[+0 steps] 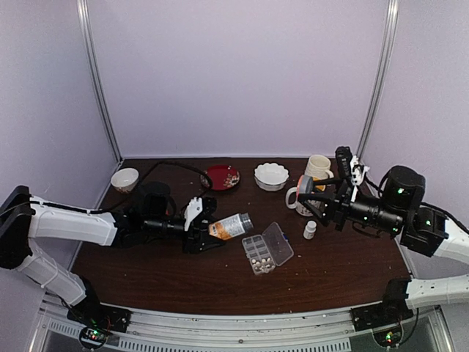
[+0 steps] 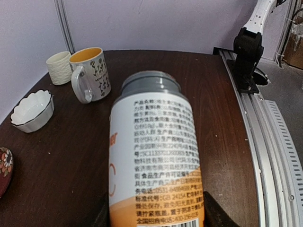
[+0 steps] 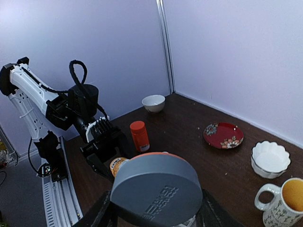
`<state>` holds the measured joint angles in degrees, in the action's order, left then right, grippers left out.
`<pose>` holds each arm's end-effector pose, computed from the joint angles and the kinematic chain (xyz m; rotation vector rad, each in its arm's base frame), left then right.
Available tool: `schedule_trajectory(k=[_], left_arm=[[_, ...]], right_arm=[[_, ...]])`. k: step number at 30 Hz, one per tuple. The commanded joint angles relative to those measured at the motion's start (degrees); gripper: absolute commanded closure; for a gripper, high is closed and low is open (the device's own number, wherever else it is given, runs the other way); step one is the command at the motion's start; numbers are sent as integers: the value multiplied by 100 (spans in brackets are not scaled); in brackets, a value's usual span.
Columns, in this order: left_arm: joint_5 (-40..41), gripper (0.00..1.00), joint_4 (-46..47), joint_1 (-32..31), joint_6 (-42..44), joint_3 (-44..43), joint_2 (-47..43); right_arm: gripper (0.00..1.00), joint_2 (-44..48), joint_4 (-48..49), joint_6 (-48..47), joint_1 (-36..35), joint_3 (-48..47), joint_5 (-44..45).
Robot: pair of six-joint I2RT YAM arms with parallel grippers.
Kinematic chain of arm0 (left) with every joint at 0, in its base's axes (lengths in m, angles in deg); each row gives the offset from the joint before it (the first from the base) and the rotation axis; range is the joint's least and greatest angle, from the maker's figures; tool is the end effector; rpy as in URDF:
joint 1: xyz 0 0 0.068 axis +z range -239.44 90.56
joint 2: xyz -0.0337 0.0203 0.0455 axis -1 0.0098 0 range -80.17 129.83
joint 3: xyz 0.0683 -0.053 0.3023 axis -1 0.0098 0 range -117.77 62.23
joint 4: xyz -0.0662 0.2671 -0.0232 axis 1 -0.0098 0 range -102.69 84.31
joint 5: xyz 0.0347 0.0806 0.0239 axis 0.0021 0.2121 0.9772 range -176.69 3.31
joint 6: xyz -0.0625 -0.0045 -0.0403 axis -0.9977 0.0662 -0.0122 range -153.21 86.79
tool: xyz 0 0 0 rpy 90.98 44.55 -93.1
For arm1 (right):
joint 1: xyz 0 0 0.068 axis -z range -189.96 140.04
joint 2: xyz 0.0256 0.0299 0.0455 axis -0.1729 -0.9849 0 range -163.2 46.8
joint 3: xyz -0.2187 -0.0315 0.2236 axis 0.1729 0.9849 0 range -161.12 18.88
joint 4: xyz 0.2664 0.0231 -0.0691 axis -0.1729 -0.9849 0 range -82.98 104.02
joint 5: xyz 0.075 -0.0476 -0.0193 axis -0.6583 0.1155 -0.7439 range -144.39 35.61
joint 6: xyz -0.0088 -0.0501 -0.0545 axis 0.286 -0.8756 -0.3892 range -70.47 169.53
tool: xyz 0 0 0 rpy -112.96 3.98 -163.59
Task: Sort the pills into containers
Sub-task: Pour the pill into the compartment of the pill container.
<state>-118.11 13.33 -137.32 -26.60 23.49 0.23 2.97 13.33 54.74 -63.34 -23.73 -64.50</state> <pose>0.1912 -0.2600 0.2386 1.2538 1.6126 -0.9997 0.1082 0.1639 0.3757 -0.8162 1.4737 0.9238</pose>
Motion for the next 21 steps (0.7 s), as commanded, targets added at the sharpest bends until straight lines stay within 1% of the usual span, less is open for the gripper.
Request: schedule_trajectory(k=[1,3,5,8,12,21], left_arm=[[257,96,683,-140,-180,206,163],[404,96,646,-218,-199,222,293],[445,99,613,-263,-285,176,447],[685,100,143,-274,-628,-127,669],[782,100,-327,-283,-796,-397,980],[1032,100,-959,-400,-720,-705,1310]], right_arm=[[100,138,48,1365,-23,622,232],[100,145,219,1604,-24,822,168],[100,144,257,1730,-23,938,160],[100,148,109,1649,-23,913,291],[100,211,-87,1562,-23,909,444],[100,161,-5,1558,-23,1016,598]])
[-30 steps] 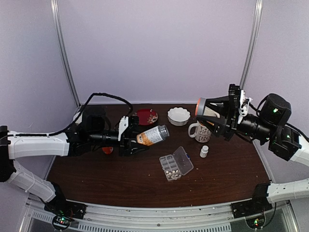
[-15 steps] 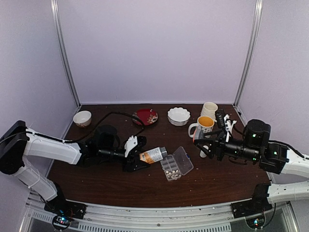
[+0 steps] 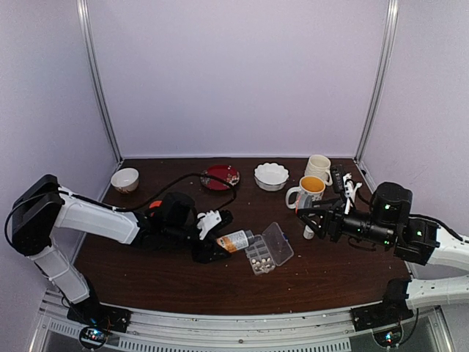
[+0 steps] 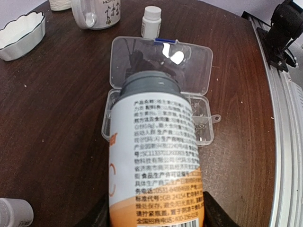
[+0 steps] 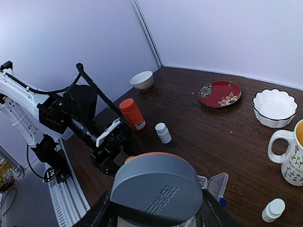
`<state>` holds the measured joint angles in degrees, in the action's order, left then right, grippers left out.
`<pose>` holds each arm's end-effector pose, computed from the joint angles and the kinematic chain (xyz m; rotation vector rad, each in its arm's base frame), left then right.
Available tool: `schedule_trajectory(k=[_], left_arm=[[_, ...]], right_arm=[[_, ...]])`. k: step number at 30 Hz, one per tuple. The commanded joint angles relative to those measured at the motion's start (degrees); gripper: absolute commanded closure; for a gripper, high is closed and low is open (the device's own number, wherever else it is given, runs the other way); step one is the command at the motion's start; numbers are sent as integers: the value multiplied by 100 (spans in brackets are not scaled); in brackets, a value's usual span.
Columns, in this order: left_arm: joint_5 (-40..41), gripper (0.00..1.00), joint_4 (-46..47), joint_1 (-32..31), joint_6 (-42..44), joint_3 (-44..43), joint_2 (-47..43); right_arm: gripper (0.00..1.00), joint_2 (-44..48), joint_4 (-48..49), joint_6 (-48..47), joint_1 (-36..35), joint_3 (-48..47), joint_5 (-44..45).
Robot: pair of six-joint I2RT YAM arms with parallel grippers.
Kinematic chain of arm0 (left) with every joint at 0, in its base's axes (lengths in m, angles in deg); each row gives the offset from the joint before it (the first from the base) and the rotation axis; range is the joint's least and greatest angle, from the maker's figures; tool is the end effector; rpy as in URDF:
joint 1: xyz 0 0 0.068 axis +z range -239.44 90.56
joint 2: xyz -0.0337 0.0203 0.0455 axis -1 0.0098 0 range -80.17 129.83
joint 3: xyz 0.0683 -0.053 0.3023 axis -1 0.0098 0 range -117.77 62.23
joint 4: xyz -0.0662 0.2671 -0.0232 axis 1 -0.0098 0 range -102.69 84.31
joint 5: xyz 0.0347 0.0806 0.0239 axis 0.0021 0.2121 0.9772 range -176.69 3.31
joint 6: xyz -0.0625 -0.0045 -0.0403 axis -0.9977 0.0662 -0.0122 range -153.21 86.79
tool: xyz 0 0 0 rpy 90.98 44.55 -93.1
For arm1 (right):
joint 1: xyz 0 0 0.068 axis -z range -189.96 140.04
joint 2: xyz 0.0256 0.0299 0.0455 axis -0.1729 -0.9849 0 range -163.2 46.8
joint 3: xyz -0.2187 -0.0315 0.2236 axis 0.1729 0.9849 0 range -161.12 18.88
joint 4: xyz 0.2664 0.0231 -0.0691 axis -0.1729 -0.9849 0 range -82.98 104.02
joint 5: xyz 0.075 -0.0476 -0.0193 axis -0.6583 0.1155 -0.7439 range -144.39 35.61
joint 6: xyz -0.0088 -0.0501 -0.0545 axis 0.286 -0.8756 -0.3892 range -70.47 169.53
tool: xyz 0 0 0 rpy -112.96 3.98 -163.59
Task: Sort the pills into containers
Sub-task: Pour the pill into the compartment of the pill container.
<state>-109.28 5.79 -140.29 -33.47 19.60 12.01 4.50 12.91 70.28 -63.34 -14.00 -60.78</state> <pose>0.2025 -0.2868 0.1794 1.1991 2.0072 -0.9080 0.1102 0.1598 0.3115 -0.6088 1.7707 1.0203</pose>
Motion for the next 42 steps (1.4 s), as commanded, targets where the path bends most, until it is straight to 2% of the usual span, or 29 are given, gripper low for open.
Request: schedule_trajectory(k=[1,9,22,32,38,42], left_arm=[[175,100,-307,-141,-31,-376,158],[278,100,-569,-254,177,-657,397],[758,100,-556,-235,-271,-1032,567],[808,100,-1465,-198,-223,-1495,648],[730,100,-1389,-167,-180,-1474,704],[707,100,-972,-132,-271,-1352,778]], right_arm=[[100,7,32,-6,-23,44,233],[100,-73,40,-6,-23,39,230],[100,-8,78,107,-23,173,216],[100,-30,93,148,-23,237,199],[100,-56,93,148,-23,255,186],[100,-76,93,140,-23,228,164]])
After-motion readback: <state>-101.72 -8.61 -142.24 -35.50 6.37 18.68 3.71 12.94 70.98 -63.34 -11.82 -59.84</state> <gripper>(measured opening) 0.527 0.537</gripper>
